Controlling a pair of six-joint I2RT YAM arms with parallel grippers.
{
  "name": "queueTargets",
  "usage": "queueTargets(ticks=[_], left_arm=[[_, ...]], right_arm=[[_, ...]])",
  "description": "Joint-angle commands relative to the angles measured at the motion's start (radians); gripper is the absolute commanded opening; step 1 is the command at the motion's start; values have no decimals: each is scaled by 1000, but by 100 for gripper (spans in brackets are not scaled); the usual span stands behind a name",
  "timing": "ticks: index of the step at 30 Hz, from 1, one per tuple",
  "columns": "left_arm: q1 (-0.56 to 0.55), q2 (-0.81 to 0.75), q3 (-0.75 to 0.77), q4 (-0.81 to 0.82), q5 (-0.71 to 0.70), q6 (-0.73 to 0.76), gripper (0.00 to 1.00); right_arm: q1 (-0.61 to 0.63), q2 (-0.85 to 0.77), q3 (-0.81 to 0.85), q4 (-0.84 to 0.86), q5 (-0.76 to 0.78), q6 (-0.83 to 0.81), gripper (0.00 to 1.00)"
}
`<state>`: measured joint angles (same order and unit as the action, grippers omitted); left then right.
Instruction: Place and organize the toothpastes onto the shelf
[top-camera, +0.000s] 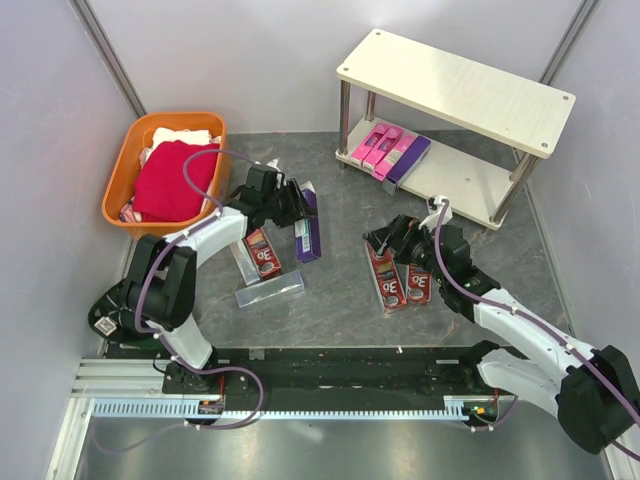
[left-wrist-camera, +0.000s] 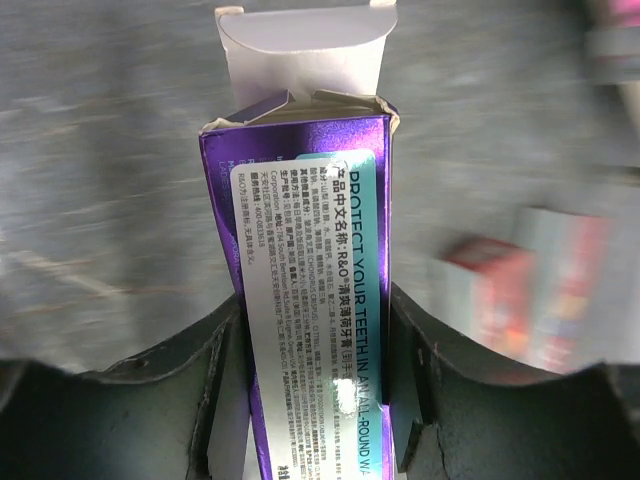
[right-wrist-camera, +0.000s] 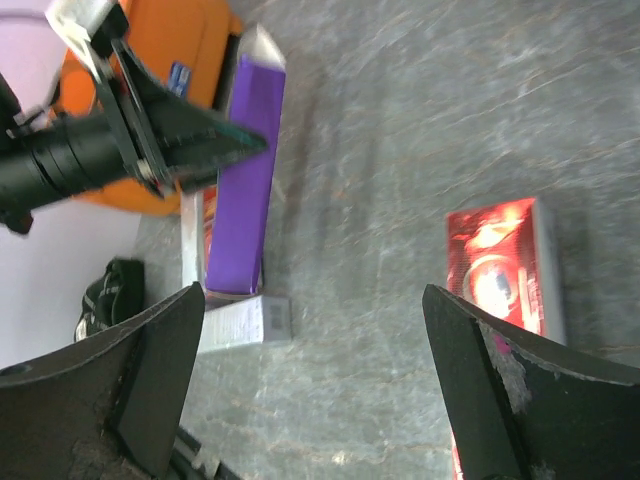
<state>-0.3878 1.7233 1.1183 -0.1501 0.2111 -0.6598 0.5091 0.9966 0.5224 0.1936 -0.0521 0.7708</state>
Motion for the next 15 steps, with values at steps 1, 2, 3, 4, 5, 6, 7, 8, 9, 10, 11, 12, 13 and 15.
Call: queueTargets(ticks=[1, 2, 3, 4, 5, 6, 7, 8, 9, 10, 11, 12, 13, 15], left_arm=[[0, -79, -34, 216, 183, -167, 47], [-3, -83, -41, 227, 198, -188, 47], [-5, -91, -44, 245, 203, -196, 46], [-6, -94, -48, 253, 206, -204, 46], [-10, -97, -52, 257, 209, -213, 46], [-11, -102, -55, 265, 209, -218, 46], [-11, -111, -58, 271, 209, -221, 46], [-13, -114, -64, 277, 211, -230, 46], [-14, -117, -66, 280, 211, -233, 46], [-17, -123, -71, 282, 209, -236, 46], [-19, -123, -72, 284, 209, -236, 46], [-20, -126, -72, 284, 209, -236, 46], [-20, -126, -74, 285, 212, -238, 47], [-22, -131, -77, 284, 214, -238, 47]], right_arm=[[66, -16, -13, 33, 72, -7, 98], [92, -13, -10, 50, 80, -7, 98], [106, -6, -4, 61, 92, -4, 98], [123, 14, 2, 70, 100, 1, 98], [155, 26, 8, 88, 109, 4, 98], [173, 40, 25, 96, 122, 5, 98], [192, 74, 34, 107, 130, 8, 98], [230, 95, 45, 122, 135, 10, 98], [249, 115, 66, 130, 142, 12, 98], [268, 153, 77, 139, 155, 12, 98], [301, 174, 90, 157, 158, 15, 98], [316, 194, 112, 165, 164, 16, 98], [328, 230, 123, 174, 169, 19, 98], [356, 281, 155, 202, 170, 22, 98]])
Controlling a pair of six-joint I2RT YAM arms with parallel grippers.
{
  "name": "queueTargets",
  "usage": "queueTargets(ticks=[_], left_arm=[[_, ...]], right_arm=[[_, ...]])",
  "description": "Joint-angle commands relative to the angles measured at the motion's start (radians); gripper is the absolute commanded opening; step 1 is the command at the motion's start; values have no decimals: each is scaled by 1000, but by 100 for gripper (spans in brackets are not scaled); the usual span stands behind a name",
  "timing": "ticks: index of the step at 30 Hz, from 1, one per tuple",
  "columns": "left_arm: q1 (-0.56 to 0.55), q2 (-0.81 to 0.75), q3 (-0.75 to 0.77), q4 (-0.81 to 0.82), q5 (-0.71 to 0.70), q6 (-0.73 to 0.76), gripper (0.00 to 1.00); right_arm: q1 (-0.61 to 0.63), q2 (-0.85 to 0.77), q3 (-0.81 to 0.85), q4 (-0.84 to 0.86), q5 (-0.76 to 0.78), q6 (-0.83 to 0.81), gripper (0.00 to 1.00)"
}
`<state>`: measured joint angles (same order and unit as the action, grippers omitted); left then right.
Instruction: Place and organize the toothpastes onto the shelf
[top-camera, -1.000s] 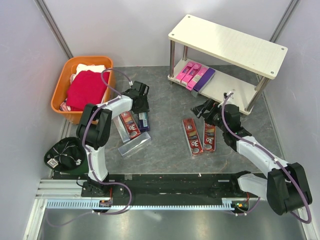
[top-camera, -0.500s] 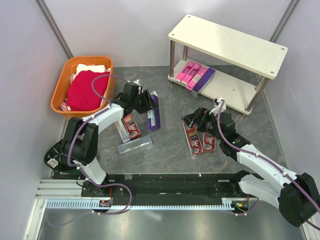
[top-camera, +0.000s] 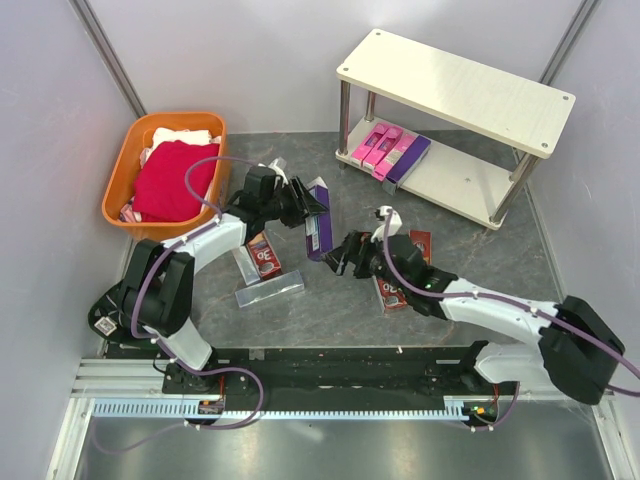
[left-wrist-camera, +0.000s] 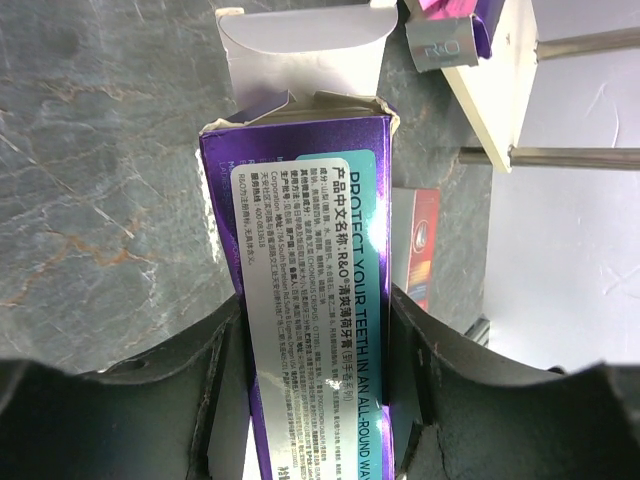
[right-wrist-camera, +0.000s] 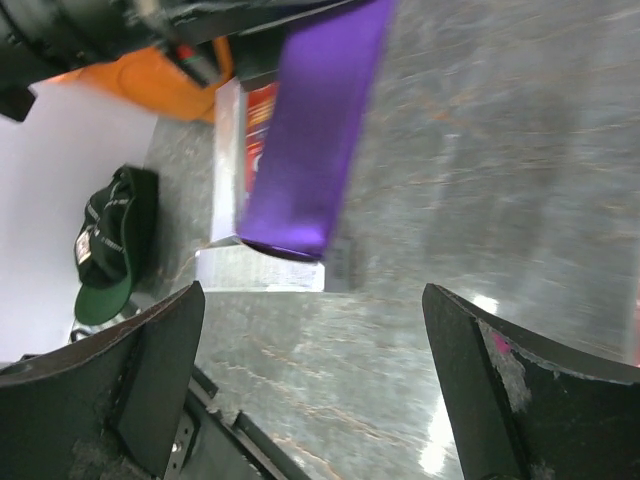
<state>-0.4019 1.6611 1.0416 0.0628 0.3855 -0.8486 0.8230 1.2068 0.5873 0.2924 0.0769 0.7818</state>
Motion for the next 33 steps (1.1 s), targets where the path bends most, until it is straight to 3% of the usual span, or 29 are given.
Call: queueTargets(ticks=[1, 8, 12, 17, 20, 25, 33], left_arm=[[-9, -70, -3, 72, 42, -49, 47], [-9, -115, -20, 75, 49, -53, 47], [-9, -135, -29, 75, 52, -53, 47], [-8, -144, -32, 80, 52, -55, 49], [-8, -152, -37, 89, 53, -50, 61], [-9, -195, -58, 89, 32, -9, 98], [-8, -261, -74, 17, -42, 75, 100]], right_arm=[[50, 86, 103, 108, 50, 13, 97], [64, 214, 215, 70, 86, 30, 85], [62, 234, 210, 88, 101, 33, 57], [64, 218, 198, 85, 107, 28, 33], [62, 201, 178, 99, 106, 33, 26], [45, 169, 140, 109, 92, 45, 23], [-41, 16, 17, 139, 41, 91, 21]])
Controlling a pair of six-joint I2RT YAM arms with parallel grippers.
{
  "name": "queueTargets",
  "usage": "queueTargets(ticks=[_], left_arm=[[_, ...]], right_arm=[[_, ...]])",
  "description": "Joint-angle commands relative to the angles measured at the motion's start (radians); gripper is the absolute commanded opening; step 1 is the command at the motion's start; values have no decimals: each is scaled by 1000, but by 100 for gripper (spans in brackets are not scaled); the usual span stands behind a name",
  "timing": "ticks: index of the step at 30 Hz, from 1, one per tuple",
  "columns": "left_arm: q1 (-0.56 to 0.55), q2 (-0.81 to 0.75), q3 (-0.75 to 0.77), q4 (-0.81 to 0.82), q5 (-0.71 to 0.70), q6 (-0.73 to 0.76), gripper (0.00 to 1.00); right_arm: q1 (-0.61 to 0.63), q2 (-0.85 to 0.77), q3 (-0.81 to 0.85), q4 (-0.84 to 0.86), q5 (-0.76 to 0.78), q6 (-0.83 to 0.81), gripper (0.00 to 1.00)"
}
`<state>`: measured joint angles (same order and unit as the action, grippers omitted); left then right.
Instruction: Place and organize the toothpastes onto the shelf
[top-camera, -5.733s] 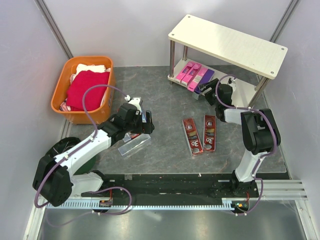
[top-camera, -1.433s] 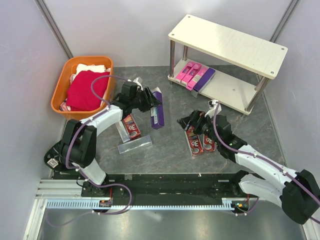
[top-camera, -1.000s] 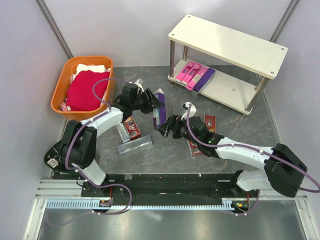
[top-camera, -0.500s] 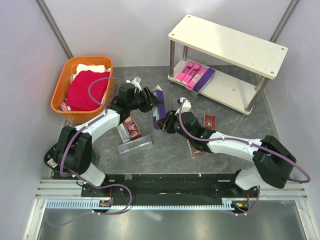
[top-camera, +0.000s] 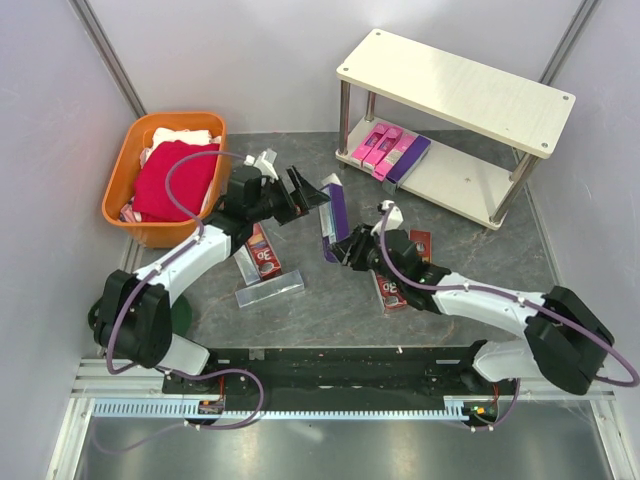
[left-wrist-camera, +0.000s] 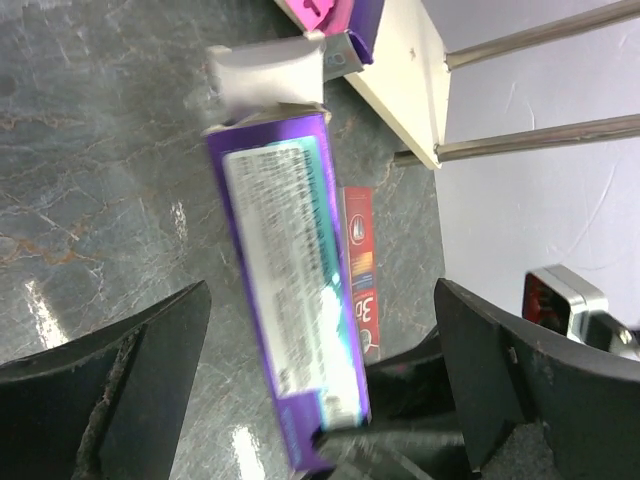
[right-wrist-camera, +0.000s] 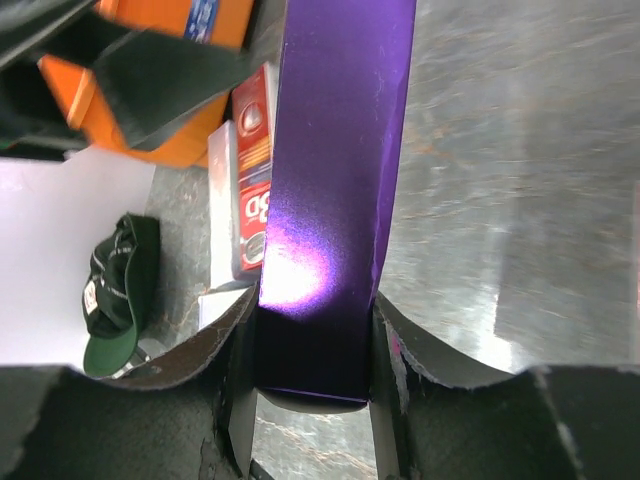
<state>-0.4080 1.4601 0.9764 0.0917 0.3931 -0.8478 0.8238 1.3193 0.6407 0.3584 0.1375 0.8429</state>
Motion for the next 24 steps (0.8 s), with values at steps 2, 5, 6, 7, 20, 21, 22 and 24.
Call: queueTargets(ticks=[2, 5, 6, 7, 20, 21, 22, 24], left_arm=[[-2, -76, -19, -27, -69, 91, 100], [-2, -89, -37, -26, -102, 96, 100], [-2, -89, -41, -24, -106, 96, 100], [-2, -84, -44, -20, -103, 96, 100], [-3, -26, -35, -15, -37, 105, 100], [-2, -27, -36, -15, -34, 105, 100], [-2, -29, -39, -15, -33, 107, 100], [-2, -30, -42, -15, -30, 108, 100]], right_arm=[[-60, -162, -68, 50, -3, 24, 21], [-113, -261, -119, 5, 16, 27, 21], [-152, -287, -136, -4, 14, 25, 21], [-170, -325, -139, -16, 17, 21, 21], [-538, -253, -90, 15, -136, 2, 20], [-583, -237, -92, 40, -162, 13, 20], [-598, -203, -90, 59, -180, 30, 20], [-649, -146, -81, 115, -205, 44, 20]])
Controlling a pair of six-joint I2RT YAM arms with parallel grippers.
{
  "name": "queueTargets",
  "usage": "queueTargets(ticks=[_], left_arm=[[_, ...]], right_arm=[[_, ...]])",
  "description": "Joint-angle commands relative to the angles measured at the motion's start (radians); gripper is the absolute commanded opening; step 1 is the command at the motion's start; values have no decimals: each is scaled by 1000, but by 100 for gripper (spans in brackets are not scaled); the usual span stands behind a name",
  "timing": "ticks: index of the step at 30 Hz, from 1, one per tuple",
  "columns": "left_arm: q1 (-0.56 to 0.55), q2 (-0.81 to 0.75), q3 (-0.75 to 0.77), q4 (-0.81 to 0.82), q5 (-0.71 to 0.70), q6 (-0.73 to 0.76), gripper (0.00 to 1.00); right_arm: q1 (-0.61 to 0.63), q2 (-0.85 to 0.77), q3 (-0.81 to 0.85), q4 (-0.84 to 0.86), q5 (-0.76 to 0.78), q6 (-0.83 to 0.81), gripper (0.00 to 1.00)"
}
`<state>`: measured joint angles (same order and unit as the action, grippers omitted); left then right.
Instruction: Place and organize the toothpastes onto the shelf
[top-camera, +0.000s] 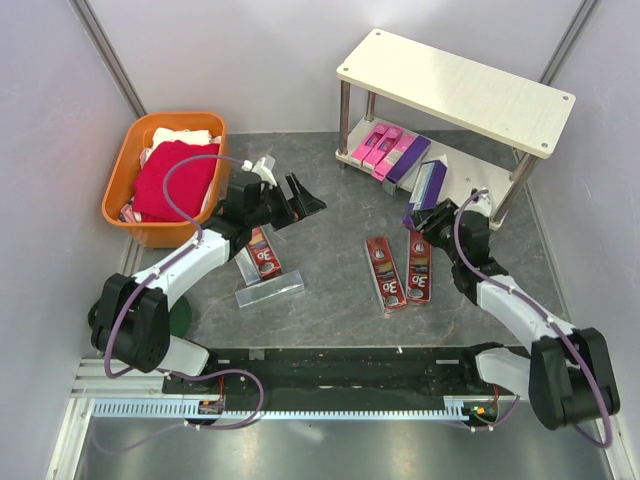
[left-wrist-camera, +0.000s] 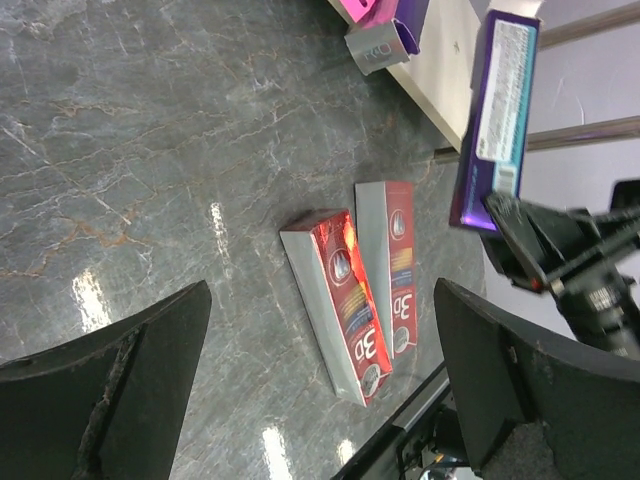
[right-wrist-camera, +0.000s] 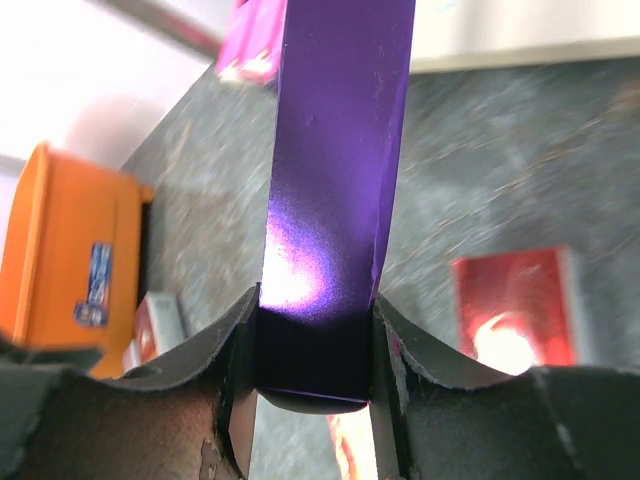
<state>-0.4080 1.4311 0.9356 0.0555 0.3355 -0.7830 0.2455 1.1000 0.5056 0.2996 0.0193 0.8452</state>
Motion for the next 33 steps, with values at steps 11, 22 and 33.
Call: queueTargets(ticks=[11, 22, 33], left_arm=[[-3, -5, -23, 30, 59, 37, 99], [-3, 2, -34, 38, 66, 37, 99], [-2, -3, -49, 37, 68, 36, 99]], right_arm=[[-160, 379, 206, 335, -134, 110, 19], [-161, 593, 327, 380, -111, 155, 19], [-161, 667, 372, 385, -82, 149, 26]])
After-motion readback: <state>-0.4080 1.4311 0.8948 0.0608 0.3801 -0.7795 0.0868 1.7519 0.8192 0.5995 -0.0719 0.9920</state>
